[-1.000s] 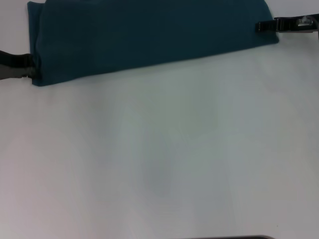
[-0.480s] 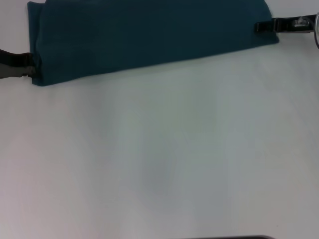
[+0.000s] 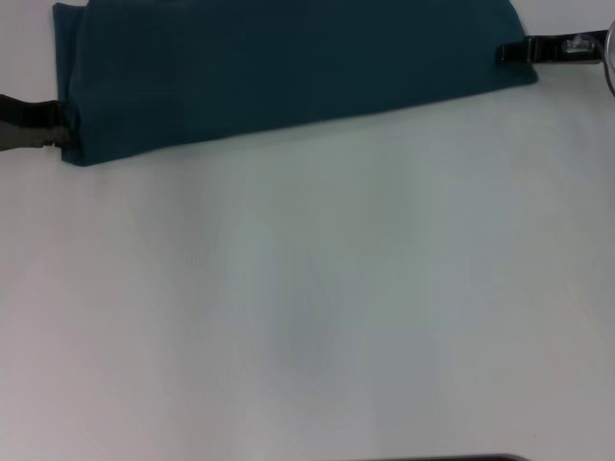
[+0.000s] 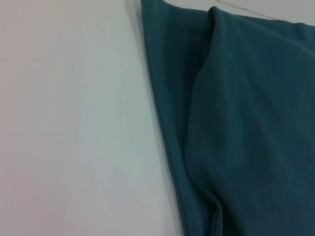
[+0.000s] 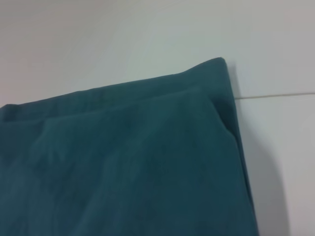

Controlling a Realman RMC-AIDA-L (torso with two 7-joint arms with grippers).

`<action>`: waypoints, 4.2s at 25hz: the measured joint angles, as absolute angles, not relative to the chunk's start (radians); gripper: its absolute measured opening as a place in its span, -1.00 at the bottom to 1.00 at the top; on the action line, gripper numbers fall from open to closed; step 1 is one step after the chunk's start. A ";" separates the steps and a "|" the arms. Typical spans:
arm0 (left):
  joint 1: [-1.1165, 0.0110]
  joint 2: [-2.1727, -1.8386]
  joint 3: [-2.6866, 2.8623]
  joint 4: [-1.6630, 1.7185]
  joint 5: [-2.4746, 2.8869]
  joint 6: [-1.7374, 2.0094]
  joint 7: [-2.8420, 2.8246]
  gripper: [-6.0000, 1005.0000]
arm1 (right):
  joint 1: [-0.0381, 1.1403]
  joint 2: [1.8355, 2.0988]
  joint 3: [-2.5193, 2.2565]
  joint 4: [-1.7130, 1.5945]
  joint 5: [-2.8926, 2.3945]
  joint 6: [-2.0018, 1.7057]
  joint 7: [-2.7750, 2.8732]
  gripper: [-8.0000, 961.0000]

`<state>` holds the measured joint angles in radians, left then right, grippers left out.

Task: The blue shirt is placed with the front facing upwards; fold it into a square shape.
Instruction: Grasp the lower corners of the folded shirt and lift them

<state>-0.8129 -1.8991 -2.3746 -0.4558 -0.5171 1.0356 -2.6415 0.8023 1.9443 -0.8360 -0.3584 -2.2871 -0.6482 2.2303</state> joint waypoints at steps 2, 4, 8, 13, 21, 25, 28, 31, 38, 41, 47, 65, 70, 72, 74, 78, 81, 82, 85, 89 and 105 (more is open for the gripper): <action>-0.813 -1.899 -2.375 -0.457 -0.517 1.035 -2.641 -0.98 | 0.802 1.944 -0.836 -0.357 -2.287 -0.646 2.230 0.31; -0.813 -1.900 -2.375 -0.457 -0.517 1.035 -2.642 -0.98 | 0.802 1.944 -0.836 -0.356 -2.287 -0.645 2.230 0.29; -0.813 -1.901 -2.375 -0.457 -0.517 1.035 -2.642 -0.98 | 0.802 1.943 -0.837 -0.350 -2.287 -0.644 2.230 0.26; -0.813 -1.901 -2.375 -0.460 -0.519 1.035 -2.643 -0.98 | 0.802 1.942 -0.845 -0.348 -2.287 -0.637 2.230 0.26; -0.813 -1.901 -2.375 -0.464 -0.520 1.040 -2.643 -0.98 | 0.802 1.943 -0.852 -0.346 -2.287 -0.623 2.232 -0.12; -0.813 -1.901 -2.375 -0.465 -0.520 1.041 -2.643 -0.98 | 0.802 1.944 -0.878 -0.345 -2.291 -0.631 2.236 -0.15; -0.813 -1.901 -2.376 -0.466 -0.520 1.042 -2.643 -0.98 | 0.803 1.944 -0.885 -0.345 -2.294 -0.633 2.240 -0.22; -0.813 -1.902 -2.377 -0.467 -0.520 1.042 -2.643 -0.98 | 0.803 1.944 -0.885 -0.345 -2.295 -0.631 2.239 -0.30; -0.815 -1.902 -2.375 -0.467 -0.520 1.042 -2.643 -0.98 | 0.804 1.943 -0.885 -0.346 -2.295 -0.632 2.233 -0.80; -0.815 -1.902 -2.375 -0.467 -0.520 1.043 -2.641 -0.98 | 0.804 1.942 -0.885 -0.348 -2.295 -0.642 2.233 -0.87; -0.809 -1.906 -2.379 -0.490 -0.520 1.062 -2.633 -0.98 | 0.795 1.939 -0.882 -0.359 -2.295 -0.678 2.232 -0.91; -0.758 -1.943 -2.384 -0.634 -0.525 1.179 -2.617 -0.98 | 0.706 1.953 -0.854 -0.525 -2.287 -0.850 2.230 -0.91; -0.755 -1.944 -2.386 -0.637 -0.537 1.205 -2.601 -0.98 | 0.702 1.951 -0.854 -0.529 -2.287 -0.868 2.230 -0.91; -0.753 -1.943 -2.387 -0.640 -0.544 1.219 -2.596 -0.98 | 0.702 1.950 -0.854 -0.530 -2.287 -0.874 2.229 -0.91; -0.751 -1.943 -2.387 -0.648 -0.547 1.232 -2.594 -0.98 | 0.698 1.950 -0.854 -0.541 -2.287 -0.886 2.229 -0.91; -0.744 -1.940 -2.387 -0.662 -0.548 1.248 -2.594 -0.98 | 0.685 1.956 -0.854 -0.578 -2.287 -0.925 2.229 -0.91; -0.738 -1.935 -2.387 -0.664 -0.548 1.251 -2.595 -0.98 | 0.679 1.957 -0.849 -0.598 -2.287 -0.959 2.229 -0.88; -0.737 -1.934 -2.387 -0.665 -0.548 1.252 -2.595 -0.98 | 0.676 1.957 -0.847 -0.604 -2.287 -0.972 2.229 -0.87; -0.733 -1.929 -2.388 -0.666 -0.548 1.256 -2.595 -0.98 | 0.666 1.957 -0.843 -0.626 -2.287 -1.005 2.229 -0.84; -0.724 -1.917 -2.388 -0.674 -0.548 1.265 -2.594 -0.98 | 0.655 1.956 -0.842 -0.635 -2.287 -1.036 2.229 -0.80; -0.715 -1.911 -2.388 -0.681 -0.548 1.260 -2.569 -0.98 | 0.665 1.927 -0.796 -0.634 -2.295 -1.035 2.234 -0.65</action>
<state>-0.7154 -1.9113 -2.3884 -0.6811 -0.5475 1.2597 -2.5695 0.6654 1.9267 -0.7964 -0.6345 -2.2952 -1.0345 2.2338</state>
